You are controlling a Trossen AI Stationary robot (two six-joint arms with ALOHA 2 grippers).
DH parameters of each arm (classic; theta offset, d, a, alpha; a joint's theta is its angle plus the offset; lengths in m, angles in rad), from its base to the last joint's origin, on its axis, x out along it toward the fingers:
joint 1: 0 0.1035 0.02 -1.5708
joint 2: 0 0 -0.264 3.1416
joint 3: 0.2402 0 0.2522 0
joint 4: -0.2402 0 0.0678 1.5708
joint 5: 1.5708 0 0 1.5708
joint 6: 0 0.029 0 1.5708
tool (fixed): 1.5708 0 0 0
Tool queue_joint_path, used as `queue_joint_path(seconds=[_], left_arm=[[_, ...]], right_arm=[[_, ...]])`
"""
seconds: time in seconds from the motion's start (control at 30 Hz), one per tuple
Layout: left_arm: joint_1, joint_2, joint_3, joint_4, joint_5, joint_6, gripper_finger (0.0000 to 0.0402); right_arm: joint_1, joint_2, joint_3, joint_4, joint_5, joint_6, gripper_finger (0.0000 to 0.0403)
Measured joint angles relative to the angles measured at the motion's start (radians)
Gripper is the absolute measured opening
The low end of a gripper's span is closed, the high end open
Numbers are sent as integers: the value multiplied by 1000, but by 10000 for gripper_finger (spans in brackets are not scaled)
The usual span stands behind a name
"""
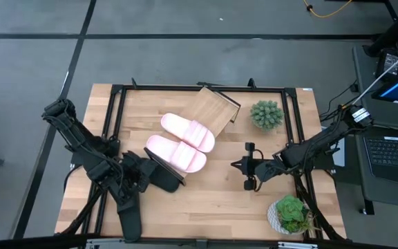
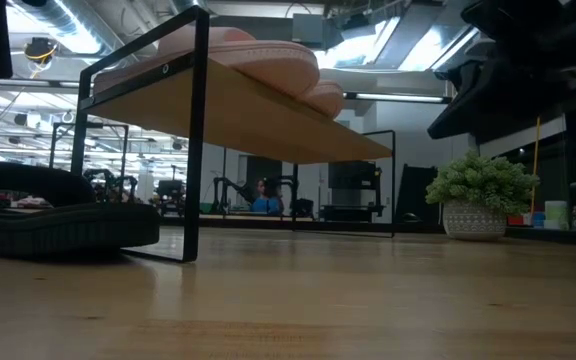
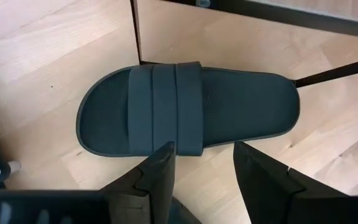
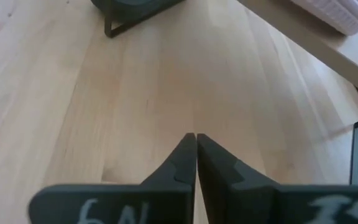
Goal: Pick and place slides into the shelf
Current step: Put the top black slides on the shelf
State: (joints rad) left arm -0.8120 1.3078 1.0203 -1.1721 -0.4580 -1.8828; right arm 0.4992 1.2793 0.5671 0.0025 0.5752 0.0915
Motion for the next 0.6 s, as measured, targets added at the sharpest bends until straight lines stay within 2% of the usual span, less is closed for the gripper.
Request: queue_joint_path(seconds=[0.13,0.27,0.4,0.6], left_arm=[[0,-45,-32,7,-26,-2,153],[0,-121,-155,111,-50,-8,153],[0,-233,-294,215,-45,2,153],[6,-424,-399,225,-49,-7,153]], right_arm=[[0,0,0,7,0,-18,12],[0,0,0,22,0,-21,6],[0,0,0,23,0,-22,10],[0,0,0,35,0,-22,22]])
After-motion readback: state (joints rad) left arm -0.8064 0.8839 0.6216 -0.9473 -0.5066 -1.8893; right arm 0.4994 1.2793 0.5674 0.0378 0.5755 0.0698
